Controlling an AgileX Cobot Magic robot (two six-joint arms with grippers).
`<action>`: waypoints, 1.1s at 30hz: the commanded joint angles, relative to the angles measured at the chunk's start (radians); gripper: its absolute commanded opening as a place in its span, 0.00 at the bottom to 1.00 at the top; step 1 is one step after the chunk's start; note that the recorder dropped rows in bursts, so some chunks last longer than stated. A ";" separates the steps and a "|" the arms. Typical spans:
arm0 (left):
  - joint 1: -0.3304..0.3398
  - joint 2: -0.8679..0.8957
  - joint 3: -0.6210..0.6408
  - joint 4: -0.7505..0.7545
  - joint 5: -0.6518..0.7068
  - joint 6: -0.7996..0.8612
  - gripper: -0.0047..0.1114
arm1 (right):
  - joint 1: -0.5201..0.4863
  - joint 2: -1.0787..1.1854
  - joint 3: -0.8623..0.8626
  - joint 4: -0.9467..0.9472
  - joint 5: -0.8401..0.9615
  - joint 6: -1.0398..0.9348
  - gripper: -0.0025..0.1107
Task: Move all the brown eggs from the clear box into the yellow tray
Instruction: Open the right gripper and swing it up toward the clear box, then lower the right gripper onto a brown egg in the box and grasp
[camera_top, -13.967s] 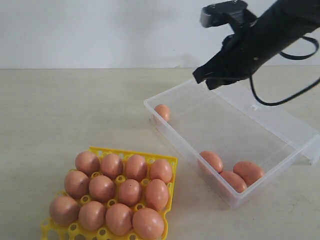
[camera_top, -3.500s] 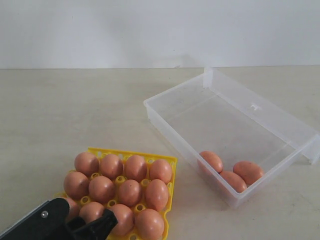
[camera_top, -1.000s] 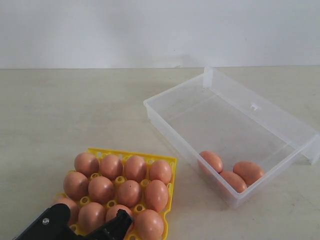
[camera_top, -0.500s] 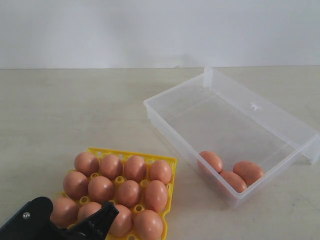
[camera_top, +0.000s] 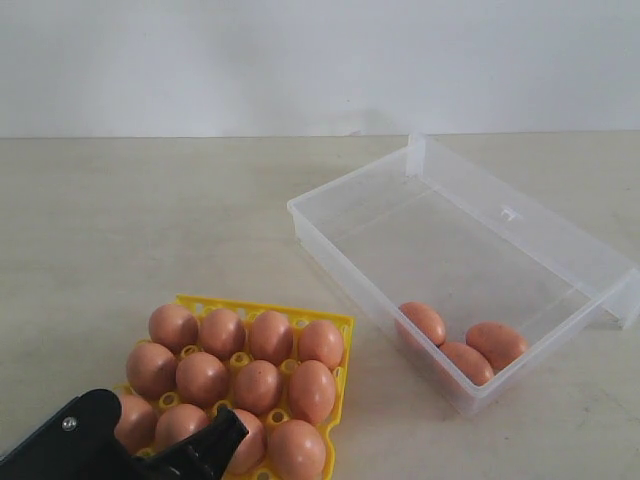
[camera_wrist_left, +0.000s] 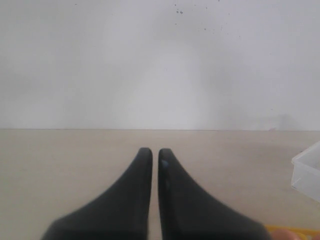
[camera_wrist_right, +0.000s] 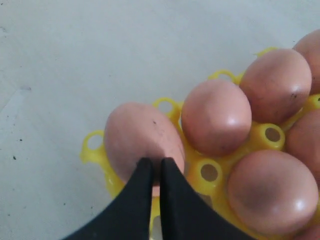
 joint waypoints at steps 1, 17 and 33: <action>0.001 -0.004 -0.003 -0.003 -0.003 -0.007 0.08 | -0.002 0.020 -0.003 0.006 -0.010 0.000 0.02; 0.001 -0.004 -0.003 -0.003 -0.003 -0.007 0.08 | -0.002 -0.177 -0.003 0.104 -0.343 -0.280 0.02; 0.001 -0.004 -0.003 -0.003 -0.003 -0.007 0.08 | -1.267 -0.297 -0.017 0.242 0.838 -0.532 0.02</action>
